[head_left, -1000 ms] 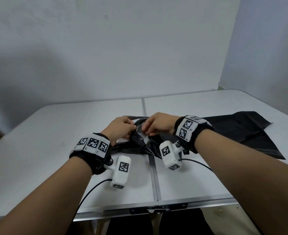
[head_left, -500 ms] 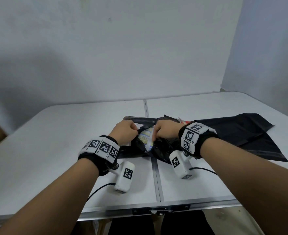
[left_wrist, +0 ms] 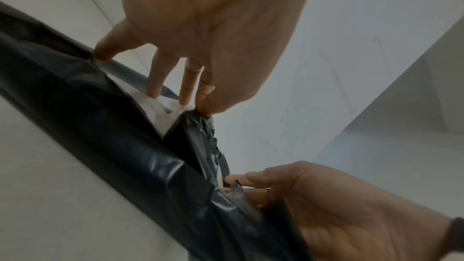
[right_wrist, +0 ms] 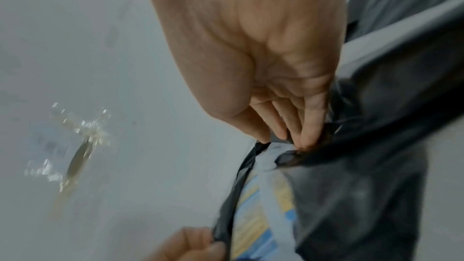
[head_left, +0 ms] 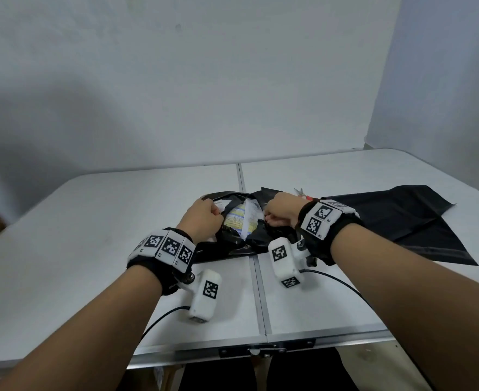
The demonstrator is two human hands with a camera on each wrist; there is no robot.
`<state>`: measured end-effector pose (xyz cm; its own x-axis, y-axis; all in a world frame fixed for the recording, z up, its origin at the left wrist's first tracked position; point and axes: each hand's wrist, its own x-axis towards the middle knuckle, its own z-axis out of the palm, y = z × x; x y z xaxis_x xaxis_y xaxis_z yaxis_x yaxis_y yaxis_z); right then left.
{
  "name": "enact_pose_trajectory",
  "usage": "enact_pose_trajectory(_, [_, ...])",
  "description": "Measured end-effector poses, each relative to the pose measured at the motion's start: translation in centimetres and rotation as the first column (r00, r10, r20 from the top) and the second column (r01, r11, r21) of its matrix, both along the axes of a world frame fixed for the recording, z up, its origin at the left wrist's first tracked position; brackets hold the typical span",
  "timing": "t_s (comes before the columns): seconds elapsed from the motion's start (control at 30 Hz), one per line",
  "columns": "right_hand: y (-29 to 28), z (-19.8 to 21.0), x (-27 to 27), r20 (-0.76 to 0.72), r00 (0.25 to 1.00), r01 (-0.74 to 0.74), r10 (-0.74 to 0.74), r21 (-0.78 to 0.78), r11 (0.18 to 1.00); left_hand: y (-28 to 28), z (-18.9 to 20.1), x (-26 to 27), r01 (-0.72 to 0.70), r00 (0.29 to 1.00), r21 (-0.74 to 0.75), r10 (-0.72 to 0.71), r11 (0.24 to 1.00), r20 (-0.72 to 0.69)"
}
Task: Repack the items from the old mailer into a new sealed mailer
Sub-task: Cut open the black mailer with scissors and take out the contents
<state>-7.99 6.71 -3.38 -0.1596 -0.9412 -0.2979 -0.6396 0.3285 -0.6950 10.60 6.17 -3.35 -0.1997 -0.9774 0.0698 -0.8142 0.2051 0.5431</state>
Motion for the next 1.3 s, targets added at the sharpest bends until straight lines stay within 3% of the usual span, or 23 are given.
enact_pose_trajectory(0.03, [-0.4, 0.1, 0.2, 0.195, 0.979, 0.052, -0.061, 0.047, 0.998, -0.1, -0.1, 0.1, -0.008, 1.0, 0.008, 0.008, 1.0, -0.012])
enact_pose_trajectory(0.07, [-0.5, 0.2, 0.3, 0.124, 0.992, -0.006, 0.007, -0.016, 1.0, -0.3, -0.1, 0.2, -0.014, 1.0, 0.016, 0.014, 1.0, -0.025])
enact_pose_trajectory(0.1, [-0.3, 0.3, 0.4, 0.251, 0.965, 0.078, -0.077, 0.005, 0.997, -0.4, -0.2, 0.3, -0.016, 0.999, 0.03, 0.018, 0.999, -0.04])
enact_pose_trajectory(0.13, [-0.6, 0.0, 0.2, 0.271, 0.96, 0.07, -0.073, 0.024, 0.997, -0.6, -0.3, 0.4, -0.016, 0.998, 0.047, 0.018, 0.999, -0.059])
enact_pose_trajectory(0.23, [-0.2, 0.6, 0.6, 0.559, 0.804, 0.144, -0.205, 0.151, 0.978, -0.8, -0.4, 0.6, -0.017, 0.992, 0.085, 0.028, 0.996, -0.12])
enact_pose_trajectory(0.4, [-0.2, 0.4, 0.8, 0.668, 0.713, 0.117, -0.215, 0.189, 0.975, -0.7, -0.3, 1.2, -0.019, 0.986, 0.129, 0.04, 0.991, -0.164])
enact_pose_trajectory(0.57, [-0.4, 0.6, 1.6, 0.616, 0.769, 0.08, -0.169, 0.169, 0.982, -0.6, -0.4, 1.5, -0.013, 0.985, 0.114, 0.032, 0.993, -0.167])
enact_pose_trajectory(0.67, [-0.5, 0.3, 2.0, 0.667, 0.727, 0.091, -0.165, 0.144, 0.985, -0.6, -0.6, 1.6, -0.007, 0.983, 0.113, 0.027, 0.994, -0.179])
enact_pose_trajectory(0.87, [-0.6, 0.5, 2.7, 0.678, 0.716, 0.083, -0.166, 0.153, 0.985, -1.0, -0.6, 1.6, -0.006, 0.942, 0.215, 0.078, 0.977, -0.326])
enact_pose_trajectory(1.07, [-1.2, -0.6, 3.1, 0.574, 0.805, 0.049, -0.148, 0.185, 0.981, -1.1, -0.4, 1.7, 0.044, 0.925, 0.271, 0.063, 0.961, -0.374])
enact_pose_trajectory(1.2, [-0.9, -0.1, 3.7, 0.627, 0.769, 0.024, -0.127, 0.171, 0.985, -2.1, -0.3, 2.7, -0.123, 0.891, 0.312, 0.243, 0.942, -0.383])
enact_pose_trajectory(1.3, [-0.9, 0.5, 4.5, 0.567, 0.82, 0.018, -0.071, 0.099, 0.995, -3.3, -1.0, 3.5, -0.142, 0.876, 0.429, 0.315, 0.892, -0.366])
